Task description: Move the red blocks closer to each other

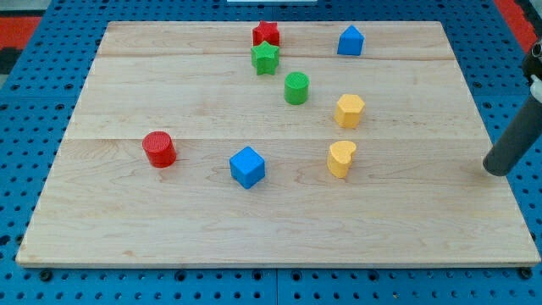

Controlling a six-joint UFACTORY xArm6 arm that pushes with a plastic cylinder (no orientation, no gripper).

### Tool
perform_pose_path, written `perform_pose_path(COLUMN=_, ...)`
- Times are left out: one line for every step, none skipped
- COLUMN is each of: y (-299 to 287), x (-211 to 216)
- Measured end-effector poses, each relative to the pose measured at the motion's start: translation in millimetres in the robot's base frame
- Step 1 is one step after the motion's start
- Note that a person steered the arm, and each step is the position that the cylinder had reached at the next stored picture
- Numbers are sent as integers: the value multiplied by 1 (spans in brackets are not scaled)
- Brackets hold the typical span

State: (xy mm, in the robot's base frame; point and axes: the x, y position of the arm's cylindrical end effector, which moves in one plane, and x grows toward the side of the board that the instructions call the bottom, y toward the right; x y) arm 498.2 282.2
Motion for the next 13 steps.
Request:
perform_pose_path(y=-4, x=-15)
perform_pose_path(y=-27, x=-70)
perform_pose_path(y=-32, x=-106)
perform_pose_path(y=-8, x=-185)
perform_pose_path(y=-9, x=-264)
perform_pose_path(y=-47, x=-307)
perform_pose_path(y=-131, x=-306)
perform_pose_path(y=-188, x=-305)
perform_pose_path(y=-190, x=-301)
perform_pose_path(y=-209, x=-282)
perform_pose_path(y=-261, x=-281)
perform_pose_path(y=-306, x=-281)
perform_pose_path(y=-346, x=-266)
